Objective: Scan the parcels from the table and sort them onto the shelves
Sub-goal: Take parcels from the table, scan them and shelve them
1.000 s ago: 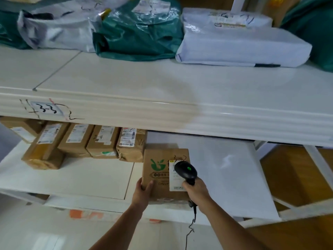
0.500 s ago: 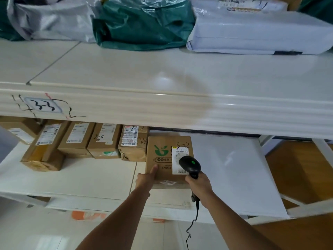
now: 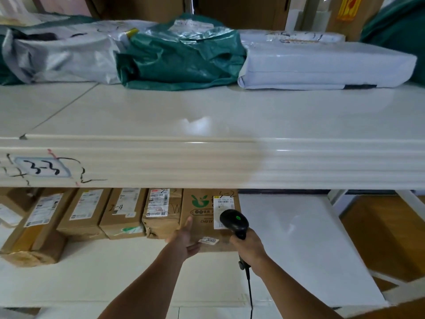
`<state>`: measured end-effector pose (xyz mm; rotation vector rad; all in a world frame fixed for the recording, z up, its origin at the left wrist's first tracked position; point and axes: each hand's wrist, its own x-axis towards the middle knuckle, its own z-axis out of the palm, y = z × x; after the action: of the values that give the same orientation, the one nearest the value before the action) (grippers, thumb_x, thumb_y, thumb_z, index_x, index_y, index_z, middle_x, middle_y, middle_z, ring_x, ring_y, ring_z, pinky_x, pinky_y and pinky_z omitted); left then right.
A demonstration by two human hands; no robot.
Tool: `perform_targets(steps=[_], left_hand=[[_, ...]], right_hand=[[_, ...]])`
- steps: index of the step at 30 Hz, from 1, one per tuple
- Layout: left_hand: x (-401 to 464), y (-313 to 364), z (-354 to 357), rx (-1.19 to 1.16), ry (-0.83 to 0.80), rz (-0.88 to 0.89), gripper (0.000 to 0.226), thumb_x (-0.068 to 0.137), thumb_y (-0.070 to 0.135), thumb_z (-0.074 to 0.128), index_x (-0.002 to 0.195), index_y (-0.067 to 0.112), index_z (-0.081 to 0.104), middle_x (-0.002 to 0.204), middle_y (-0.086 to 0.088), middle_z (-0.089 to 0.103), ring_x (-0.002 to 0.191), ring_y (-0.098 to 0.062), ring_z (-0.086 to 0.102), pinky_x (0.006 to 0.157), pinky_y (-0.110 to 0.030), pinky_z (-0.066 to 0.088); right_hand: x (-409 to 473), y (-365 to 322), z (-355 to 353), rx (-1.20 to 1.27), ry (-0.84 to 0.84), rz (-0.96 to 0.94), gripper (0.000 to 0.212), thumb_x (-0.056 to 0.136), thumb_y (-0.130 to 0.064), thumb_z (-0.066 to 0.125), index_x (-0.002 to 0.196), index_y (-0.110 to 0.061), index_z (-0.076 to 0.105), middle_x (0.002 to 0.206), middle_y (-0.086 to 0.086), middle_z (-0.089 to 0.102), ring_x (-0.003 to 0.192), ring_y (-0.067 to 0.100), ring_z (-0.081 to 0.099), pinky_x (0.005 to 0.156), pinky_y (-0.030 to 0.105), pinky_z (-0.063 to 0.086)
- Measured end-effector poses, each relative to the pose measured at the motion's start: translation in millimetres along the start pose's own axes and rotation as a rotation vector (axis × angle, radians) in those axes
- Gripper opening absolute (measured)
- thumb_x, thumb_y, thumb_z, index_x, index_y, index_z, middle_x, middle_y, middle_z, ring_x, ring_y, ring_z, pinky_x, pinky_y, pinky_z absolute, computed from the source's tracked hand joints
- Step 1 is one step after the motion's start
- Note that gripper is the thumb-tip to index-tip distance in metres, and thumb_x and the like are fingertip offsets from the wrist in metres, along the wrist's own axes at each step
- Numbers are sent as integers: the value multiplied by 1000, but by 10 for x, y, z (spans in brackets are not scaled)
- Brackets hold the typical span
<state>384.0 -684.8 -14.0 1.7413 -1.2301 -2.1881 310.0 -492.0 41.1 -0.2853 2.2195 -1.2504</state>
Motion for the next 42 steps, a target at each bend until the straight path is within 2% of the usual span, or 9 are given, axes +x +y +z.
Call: perform_targets(steps=[7, 12, 15, 18, 21, 25, 30, 36, 42], left_hand=[[-260, 29, -152, 47, -49, 14, 57, 99, 44, 70, 139, 10, 46, 119, -15, 61, 106, -42, 71, 97, -54, 60], [-290, -6, -221, 350, 87, 155, 79, 93, 48, 74, 150, 4, 40, 140, -20, 51, 98, -33, 70, 58, -39, 60], [-351, -51, -112, 665, 53, 390, 69, 79, 59, 65, 134, 17, 57, 130, -20, 57, 99, -40, 68, 75, -49, 64], [-945, -27, 144, 952, -113, 619, 40, 77, 51, 50, 101, 23, 67, 115, -12, 64, 111, -38, 63, 95, -50, 57], [-1436, -135, 493, 1155, -287, 861, 22, 96, 37, 61, 109, 21, 65, 123, -6, 59, 117, -31, 59, 97, -40, 52], [-2063, -473, 1097, 1250, -511, 1172, 31, 99, 38, 65, 127, 25, 63, 134, 1, 59, 124, -23, 57, 101, -36, 49], [-2876, -1012, 1933, 1426, -874, 1230, 62, 101, 56, 57, 157, 34, 41, 170, 10, 30, 157, -16, 27, 127, -36, 30], [-3804, -1813, 2772, 1471, -1146, 1237, 68, 101, 58, 57, 161, 36, 34, 171, 12, 27, 157, -17, 27, 126, -40, 29], [-4375, -2331, 3389, 1521, -1222, 1325, 70, 103, 59, 53, 164, 33, 30, 172, 10, 24, 157, -18, 28, 127, -42, 29]], right_hand=[[-391, -57, -122, 28, 64, 1, 10, 90, -22, 66, 94, -28, 58, 77, -4, 62, 67, 7, 58, 54, 15, 42], [-878, -101, -368, 41, 161, 48, 6, 89, -19, 63, 87, -15, 60, 68, 4, 66, 56, 20, 63, 47, 19, 46], [-1311, -74, -581, 135, 229, 58, 10, 87, -14, 65, 95, -8, 66, 77, 9, 75, 72, 28, 73, 68, 36, 61], [-1840, -24, -842, 193, 302, 59, 9, 89, -9, 63, 98, -7, 64, 67, 9, 69, 59, 19, 68, 67, 40, 62], [-2422, 72, -1133, 205, 395, 101, 7, 89, -9, 61, 96, -9, 60, 60, 5, 58, 49, 12, 53, 48, 28, 47], [-3166, 221, -1541, 209, 595, 145, 10, 89, -8, 61, 81, -13, 58, 47, -5, 52, 34, 2, 41, 40, 19, 34], [-3960, 555, -2055, 212, 804, 234, 8, 83, -13, 63, 78, -18, 59, 44, -8, 52, 39, 5, 45, 46, 21, 35], [-4695, 1021, -2725, 213, 966, 331, 12, 79, -13, 61, 89, -9, 58, 53, 0, 49, 51, 20, 44, 53, 29, 33], [-5210, 1267, -3356, 100, 1037, 309, 17, 80, -10, 65, 84, -26, 59, 54, -4, 56, 50, 11, 50, 49, 22, 38]])
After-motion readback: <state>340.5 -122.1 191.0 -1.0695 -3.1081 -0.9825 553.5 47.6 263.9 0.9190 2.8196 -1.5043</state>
